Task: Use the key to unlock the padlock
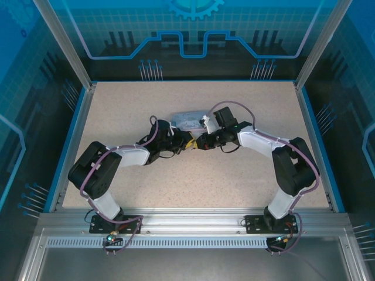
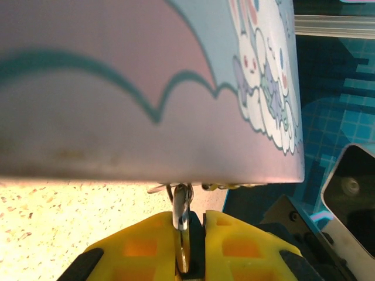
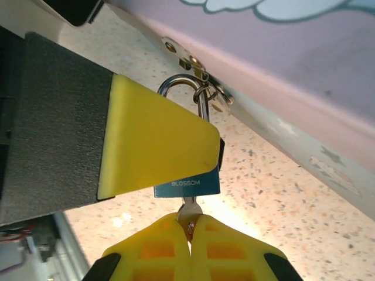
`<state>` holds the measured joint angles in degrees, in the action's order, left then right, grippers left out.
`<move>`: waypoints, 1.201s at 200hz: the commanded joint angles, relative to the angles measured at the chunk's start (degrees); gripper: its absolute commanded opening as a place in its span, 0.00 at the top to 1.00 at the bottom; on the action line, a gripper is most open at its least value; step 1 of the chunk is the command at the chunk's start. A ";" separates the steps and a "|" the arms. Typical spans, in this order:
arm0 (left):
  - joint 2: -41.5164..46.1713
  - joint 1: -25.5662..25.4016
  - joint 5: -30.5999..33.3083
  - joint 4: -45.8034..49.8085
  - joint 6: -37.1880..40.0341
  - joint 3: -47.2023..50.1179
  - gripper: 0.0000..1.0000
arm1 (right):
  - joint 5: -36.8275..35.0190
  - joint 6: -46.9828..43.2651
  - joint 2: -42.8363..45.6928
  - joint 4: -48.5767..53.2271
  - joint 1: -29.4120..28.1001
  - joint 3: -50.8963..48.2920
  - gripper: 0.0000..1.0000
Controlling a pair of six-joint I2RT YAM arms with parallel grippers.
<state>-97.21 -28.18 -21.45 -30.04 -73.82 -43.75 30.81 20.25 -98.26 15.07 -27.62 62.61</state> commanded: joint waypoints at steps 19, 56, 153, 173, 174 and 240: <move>0.33 0.10 -1.22 0.95 1.34 -0.42 1.00 | 5.13 3.81 3.03 -4.76 0.97 0.04 0.52; 0.25 0.16 -1.56 1.40 0.97 -0.86 1.00 | -7.61 0.14 9.02 3.01 1.16 -0.59 0.45; 2.00 0.63 -2.72 6.16 1.84 -3.10 1.00 | -33.38 -13.88 8.01 9.04 -10.84 2.27 0.59; 1.90 0.59 -2.74 6.40 1.82 -3.39 1.00 | -34.01 -15.29 6.32 9.76 -12.20 3.73 0.59; 1.92 0.59 -2.73 6.40 1.83 -3.38 1.00 | -33.99 -15.31 6.24 9.78 -12.24 3.78 0.59; 1.90 0.59 -3.14 6.84 2.01 -3.81 1.00 | -35.11 -16.56 1.11 10.59 -14.05 6.73 0.60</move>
<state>-97.21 -27.97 -22.39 -23.20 -72.90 -45.63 -3.20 5.04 -95.57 24.05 -40.86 67.31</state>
